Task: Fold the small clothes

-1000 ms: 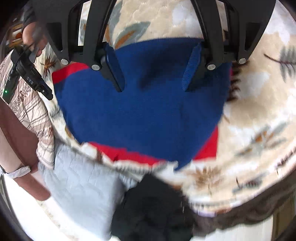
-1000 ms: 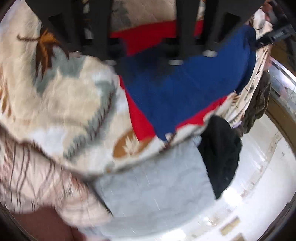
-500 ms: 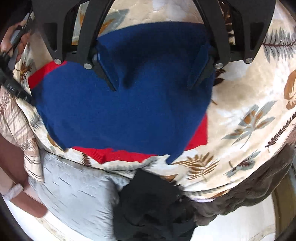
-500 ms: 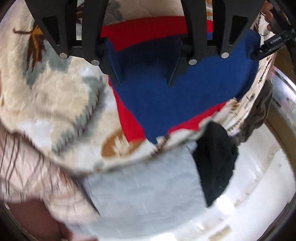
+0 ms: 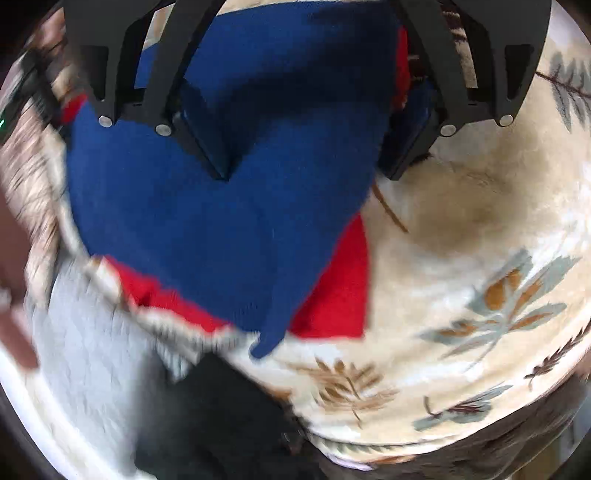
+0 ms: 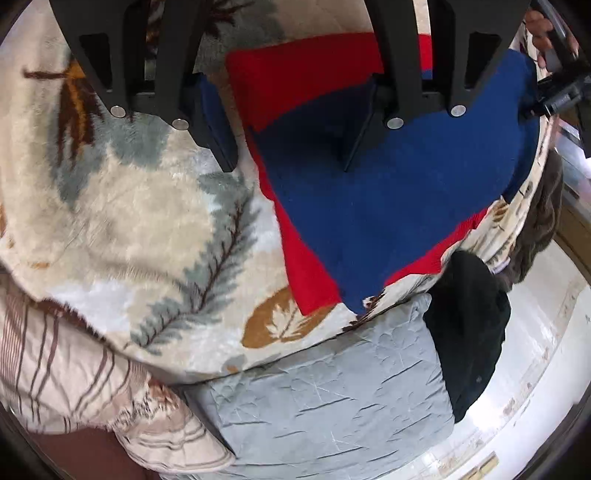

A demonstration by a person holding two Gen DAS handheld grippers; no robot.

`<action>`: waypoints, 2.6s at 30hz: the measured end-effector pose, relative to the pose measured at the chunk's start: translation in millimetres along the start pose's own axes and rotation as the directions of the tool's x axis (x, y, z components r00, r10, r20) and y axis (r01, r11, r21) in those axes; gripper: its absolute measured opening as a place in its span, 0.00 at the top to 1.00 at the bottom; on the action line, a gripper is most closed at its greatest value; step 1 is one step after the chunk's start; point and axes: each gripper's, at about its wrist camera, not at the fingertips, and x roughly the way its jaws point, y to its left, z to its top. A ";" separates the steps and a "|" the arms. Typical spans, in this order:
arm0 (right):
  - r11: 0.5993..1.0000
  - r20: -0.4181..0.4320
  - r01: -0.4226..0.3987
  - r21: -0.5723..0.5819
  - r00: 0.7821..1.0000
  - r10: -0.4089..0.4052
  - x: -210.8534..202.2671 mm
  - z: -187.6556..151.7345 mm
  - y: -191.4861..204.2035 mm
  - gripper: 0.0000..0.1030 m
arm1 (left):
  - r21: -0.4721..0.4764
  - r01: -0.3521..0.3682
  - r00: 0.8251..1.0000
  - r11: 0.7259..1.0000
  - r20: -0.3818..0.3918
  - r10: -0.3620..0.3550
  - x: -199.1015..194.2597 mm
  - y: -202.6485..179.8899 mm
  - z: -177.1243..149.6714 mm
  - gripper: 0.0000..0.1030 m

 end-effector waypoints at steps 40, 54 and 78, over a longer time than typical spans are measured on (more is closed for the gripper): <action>0.392 0.074 0.031 -0.920 0.993 0.095 -1.6 -194.7 321.9 0.68 | -0.352 0.343 0.934 0.871 0.029 -0.357 -25.0 120.5 35.1 0.16; 0.517 0.089 -0.058 -0.854 0.963 0.255 -29.2 -160.1 292.5 0.81 | -0.317 0.567 0.775 0.760 -0.110 -0.623 25.1 64.0 56.9 0.15; 0.744 0.183 -0.156 -0.649 0.918 0.352 -83.2 -93.6 201.6 0.89 | -0.134 0.473 0.865 0.871 -0.120 -0.488 -26.8 -56.9 63.7 0.82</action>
